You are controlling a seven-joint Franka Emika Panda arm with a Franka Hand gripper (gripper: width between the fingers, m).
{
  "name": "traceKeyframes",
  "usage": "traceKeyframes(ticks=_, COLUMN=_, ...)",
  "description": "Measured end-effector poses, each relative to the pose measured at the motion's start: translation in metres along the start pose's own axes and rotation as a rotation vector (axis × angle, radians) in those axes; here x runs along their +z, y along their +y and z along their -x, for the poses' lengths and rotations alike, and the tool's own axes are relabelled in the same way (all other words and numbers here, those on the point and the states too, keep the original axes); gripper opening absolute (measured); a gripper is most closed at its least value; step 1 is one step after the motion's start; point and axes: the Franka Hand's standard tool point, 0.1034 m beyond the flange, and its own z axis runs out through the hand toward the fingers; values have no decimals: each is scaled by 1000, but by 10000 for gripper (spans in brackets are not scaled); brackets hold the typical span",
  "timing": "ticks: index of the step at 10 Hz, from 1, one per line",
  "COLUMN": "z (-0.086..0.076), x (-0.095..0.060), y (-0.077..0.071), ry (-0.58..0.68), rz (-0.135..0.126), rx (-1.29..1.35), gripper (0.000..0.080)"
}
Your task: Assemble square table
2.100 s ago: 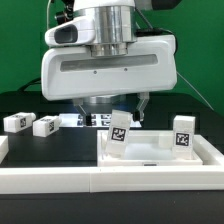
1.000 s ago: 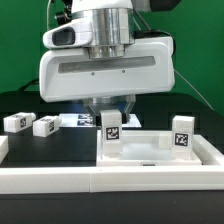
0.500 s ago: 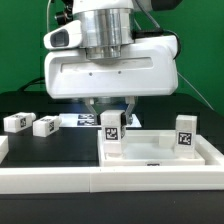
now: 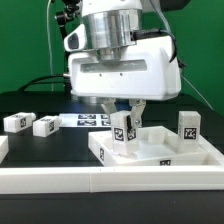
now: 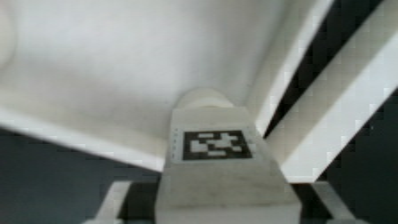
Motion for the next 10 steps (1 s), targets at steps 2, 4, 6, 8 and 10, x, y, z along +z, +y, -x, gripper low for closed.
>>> traceKeyframes(ticks=2, z=4, x=1, y=-2, ry=-8, rz=-7, rx=162, gripper=290)
traceKeyframes(ticks=4, z=4, x=0, y=-4, ry=-23, rz=-19, rx=292, gripper=290)
traceKeyframes(ticks=6, z=6, x=2, y=-5, ry=-34, rz=-27, rx=395, gripper=290)
traceKeyframes(ticks=8, z=7, x=2, y=-6, ry=-38, rz=-29, rx=429, gripper=290)
traceKeyframes(ticks=10, z=8, x=3, y=-6, ry=-38, rz=-28, rx=370, gripper=367)
